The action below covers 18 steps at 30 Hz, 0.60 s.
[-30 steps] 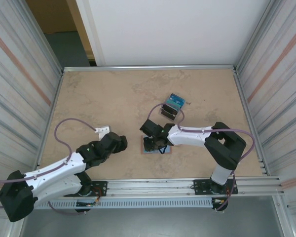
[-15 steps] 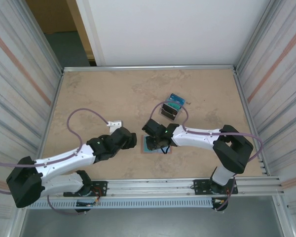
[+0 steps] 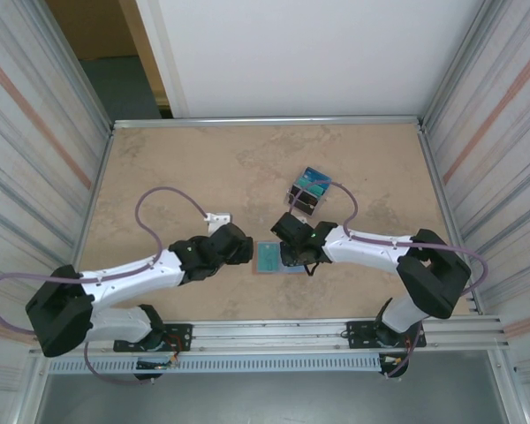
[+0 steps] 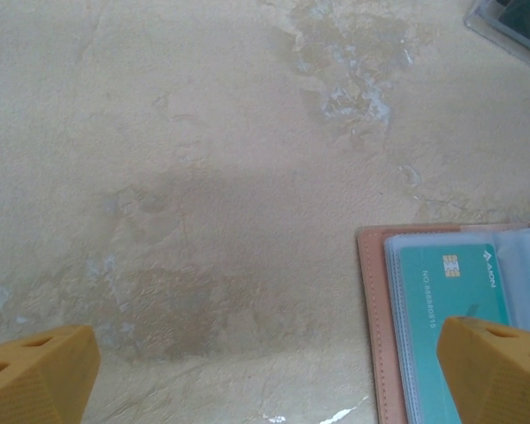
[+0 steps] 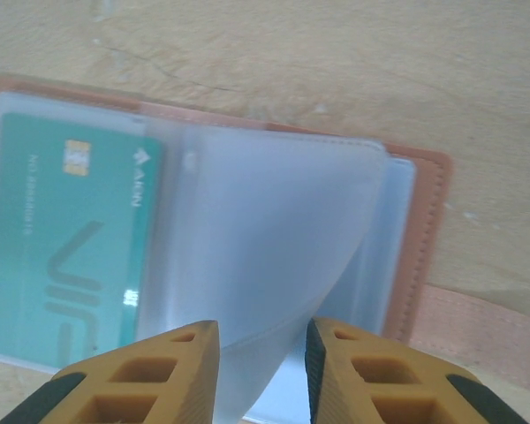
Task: Take the credit cards out of the card holder
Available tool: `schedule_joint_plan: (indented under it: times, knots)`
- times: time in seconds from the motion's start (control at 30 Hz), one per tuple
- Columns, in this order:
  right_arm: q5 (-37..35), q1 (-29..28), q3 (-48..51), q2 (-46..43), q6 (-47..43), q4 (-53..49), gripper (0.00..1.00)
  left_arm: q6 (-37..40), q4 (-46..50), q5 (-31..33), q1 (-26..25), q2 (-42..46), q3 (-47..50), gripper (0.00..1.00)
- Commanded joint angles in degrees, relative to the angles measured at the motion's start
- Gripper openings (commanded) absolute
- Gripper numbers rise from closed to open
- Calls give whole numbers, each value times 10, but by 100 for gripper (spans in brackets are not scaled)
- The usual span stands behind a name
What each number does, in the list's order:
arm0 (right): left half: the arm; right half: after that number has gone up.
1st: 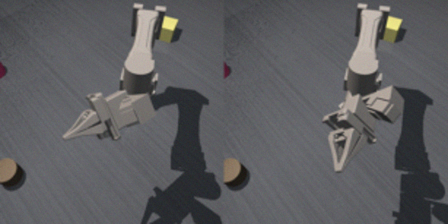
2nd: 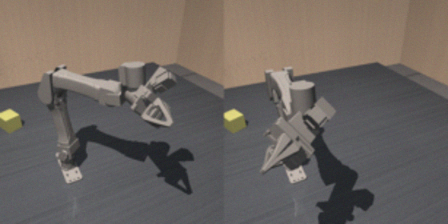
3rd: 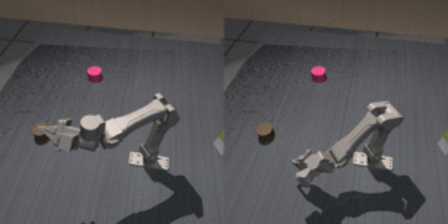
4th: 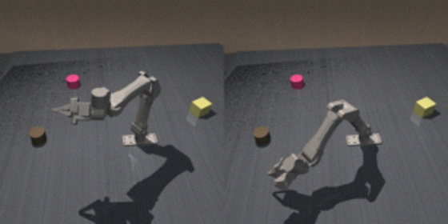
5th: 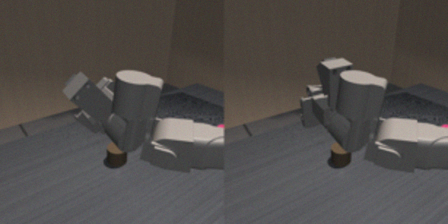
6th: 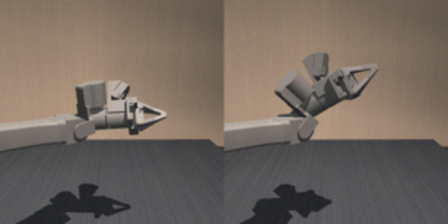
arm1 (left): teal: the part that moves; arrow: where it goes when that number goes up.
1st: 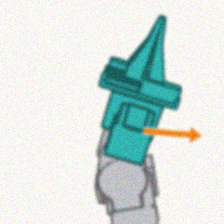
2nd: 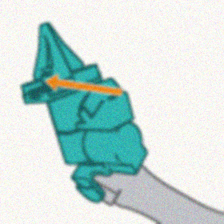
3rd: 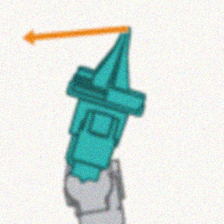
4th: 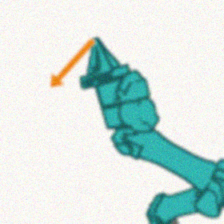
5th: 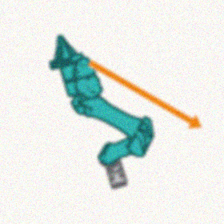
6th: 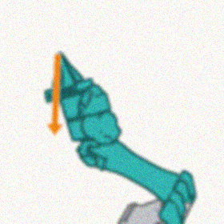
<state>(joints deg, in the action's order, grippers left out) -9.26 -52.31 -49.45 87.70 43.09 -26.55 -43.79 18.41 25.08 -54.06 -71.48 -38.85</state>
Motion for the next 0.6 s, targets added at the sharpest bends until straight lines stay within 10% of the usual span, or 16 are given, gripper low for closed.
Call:
schedule_joint_plan:
  times: [0.0, 0.57]
  knots:
    - [-14, 13, 14, -21, 16, -14, 32, 29, -3, -6, -8, -25, -28, 99]
    - [67, 80, 61, -125, 28, 26, 29, 67, 13, -21, -23, -159, -86, 99]
